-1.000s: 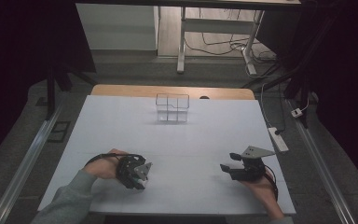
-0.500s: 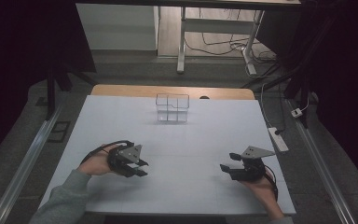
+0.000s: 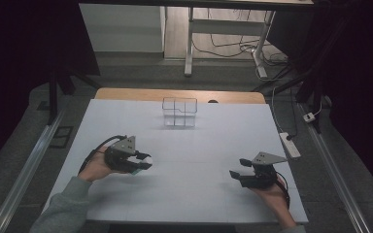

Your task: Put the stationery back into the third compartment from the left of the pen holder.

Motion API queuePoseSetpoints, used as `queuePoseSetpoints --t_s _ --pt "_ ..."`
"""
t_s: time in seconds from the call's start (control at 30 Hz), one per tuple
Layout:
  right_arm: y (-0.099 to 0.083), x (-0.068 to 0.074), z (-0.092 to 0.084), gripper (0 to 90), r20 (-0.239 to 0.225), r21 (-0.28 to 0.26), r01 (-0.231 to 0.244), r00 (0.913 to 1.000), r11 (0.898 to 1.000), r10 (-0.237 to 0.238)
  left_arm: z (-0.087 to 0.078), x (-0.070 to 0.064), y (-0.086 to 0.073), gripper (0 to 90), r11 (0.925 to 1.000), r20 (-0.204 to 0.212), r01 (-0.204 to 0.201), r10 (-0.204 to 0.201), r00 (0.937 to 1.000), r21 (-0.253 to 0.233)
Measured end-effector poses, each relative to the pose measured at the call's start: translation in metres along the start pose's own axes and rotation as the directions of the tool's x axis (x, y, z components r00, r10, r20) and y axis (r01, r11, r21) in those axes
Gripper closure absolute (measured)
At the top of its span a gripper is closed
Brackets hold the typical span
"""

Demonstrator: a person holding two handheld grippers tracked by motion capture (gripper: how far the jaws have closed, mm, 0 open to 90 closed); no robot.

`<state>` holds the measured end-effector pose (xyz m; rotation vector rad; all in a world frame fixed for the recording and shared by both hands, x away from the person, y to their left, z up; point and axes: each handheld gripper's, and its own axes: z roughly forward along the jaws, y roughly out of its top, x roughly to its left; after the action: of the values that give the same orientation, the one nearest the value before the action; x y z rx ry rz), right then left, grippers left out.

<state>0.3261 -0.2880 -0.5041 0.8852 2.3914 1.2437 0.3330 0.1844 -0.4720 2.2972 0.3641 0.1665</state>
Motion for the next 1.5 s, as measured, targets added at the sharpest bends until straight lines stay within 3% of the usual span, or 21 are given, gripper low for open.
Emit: queuePoseSetpoints --t_s 0.13,0.47,0.73,0.83,0.9,1.0,1.27,1.43,1.5 --pt "0.0 0.0 0.0 32.8 0.0 -0.002 -0.003 1.0 1.0 0.003 -0.004 0.002 0.0 64.1 0.9983 -0.034 0.046 -0.047 0.9983 -0.035" --pt "0.0 0.0 0.0 32.6 -0.003 0.0 -0.009 1.0 1.0 0.009 -0.007 0.006 0.004 64.1 0.9892 -0.095 0.098 -0.108 0.9896 -0.109" --pt "0.0 -0.001 -0.001 32.5 0.003 -0.013 -0.016 0.9999 1.0 0.016 -0.006 0.011 0.012 64.1 0.9751 -0.146 0.142 -0.168 0.9749 -0.17" --pt "0.0 -0.001 -0.002 32.5 0.007 -0.019 -0.016 0.9998 1.0 0.016 -0.004 0.015 0.019 64.1 0.9662 -0.165 0.158 -0.193 0.9672 -0.204" --pt "0.0 -0.001 -0.002 32.4 0.003 -0.022 -0.016 0.9999 1.0 0.016 -0.003 0.02 0.026 64.1 0.9564 -0.166 0.172 -0.215 0.9624 -0.236" --pt "0.0 -0.002 -0.003 32.3 0.003 -0.026 -0.015 0.9999 1.0 0.015 -0.002 0.026 0.039 64.1 0.9466 -0.167 0.174 -0.224 0.9602 -0.272" --pt "0.0 -0.001 -0.003 32.3 0.001 -0.027 -0.015 0.9999 1.0 0.015 0.011 0.046 0.071 64.1 0.9408 -0.185 0.175 -0.234 0.9544 -0.291" --pt "0.0 -0.001 -0.002 32.2 0.002 -0.018 -0.011 0.9999 1.0 0.011 0.021 0.057 0.083 64.1 0.9432 -0.2 0.169 -0.231 0.952 -0.286" --pt "0.0 -0.001 -0.002 32.2 0.004 -0.016 -0.009 0.9999 1.0 0.01 0.024 0.06 0.085 64.1 0.9393 -0.193 0.173 -0.237 0.9522 -0.296"
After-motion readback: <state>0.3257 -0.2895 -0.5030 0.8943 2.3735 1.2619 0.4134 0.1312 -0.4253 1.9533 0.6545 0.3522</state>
